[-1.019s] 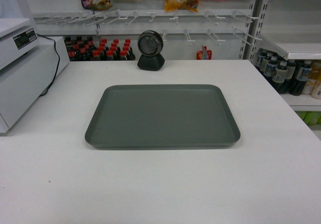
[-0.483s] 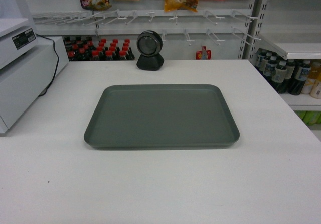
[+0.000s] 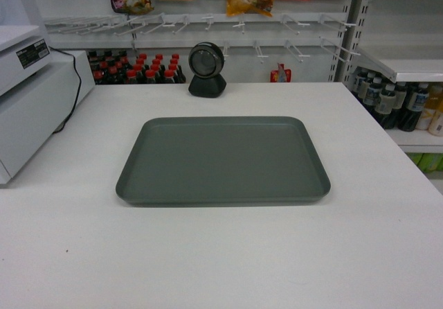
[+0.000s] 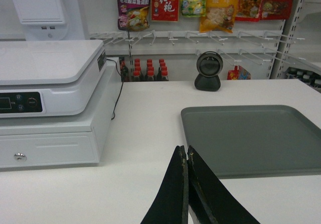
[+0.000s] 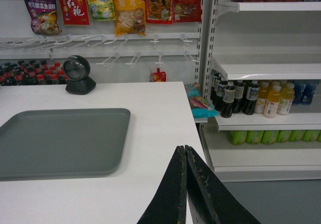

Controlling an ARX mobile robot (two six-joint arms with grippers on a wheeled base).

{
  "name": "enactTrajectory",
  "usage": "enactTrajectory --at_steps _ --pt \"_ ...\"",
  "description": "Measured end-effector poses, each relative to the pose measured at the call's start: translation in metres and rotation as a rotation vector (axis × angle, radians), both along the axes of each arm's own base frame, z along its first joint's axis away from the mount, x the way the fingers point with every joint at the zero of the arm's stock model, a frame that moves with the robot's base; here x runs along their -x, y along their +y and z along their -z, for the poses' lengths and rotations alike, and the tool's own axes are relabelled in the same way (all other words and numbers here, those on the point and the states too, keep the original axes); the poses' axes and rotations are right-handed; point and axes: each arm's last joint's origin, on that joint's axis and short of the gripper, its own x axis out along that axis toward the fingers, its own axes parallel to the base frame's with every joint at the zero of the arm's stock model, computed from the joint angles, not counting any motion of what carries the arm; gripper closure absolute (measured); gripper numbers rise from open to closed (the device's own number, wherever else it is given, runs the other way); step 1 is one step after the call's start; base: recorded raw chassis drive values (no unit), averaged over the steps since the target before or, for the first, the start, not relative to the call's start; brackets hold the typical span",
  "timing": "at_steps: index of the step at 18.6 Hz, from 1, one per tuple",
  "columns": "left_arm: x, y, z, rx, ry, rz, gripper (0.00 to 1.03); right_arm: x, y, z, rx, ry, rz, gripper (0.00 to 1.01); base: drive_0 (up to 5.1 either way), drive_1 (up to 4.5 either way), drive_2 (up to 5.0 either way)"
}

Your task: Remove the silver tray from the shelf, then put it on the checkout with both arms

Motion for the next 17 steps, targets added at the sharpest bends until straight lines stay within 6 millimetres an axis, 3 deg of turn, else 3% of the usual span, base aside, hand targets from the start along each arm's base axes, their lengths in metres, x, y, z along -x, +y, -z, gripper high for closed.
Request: enactTrajectory --at_steps 9,17 --pt "0.017 0.000 0.007 0.000 0.051 -0.002 1.02 0.018 0.000 0.006 0.000 0.034 0.000 0.99 0.0 0.00 0.0" --pt "0.019 0.000 0.004 0.000 0.011 0.000 1.02 0.019 0.000 0.004 0.000 0.011 0.000 0.99 0.0 0.00 0.0"
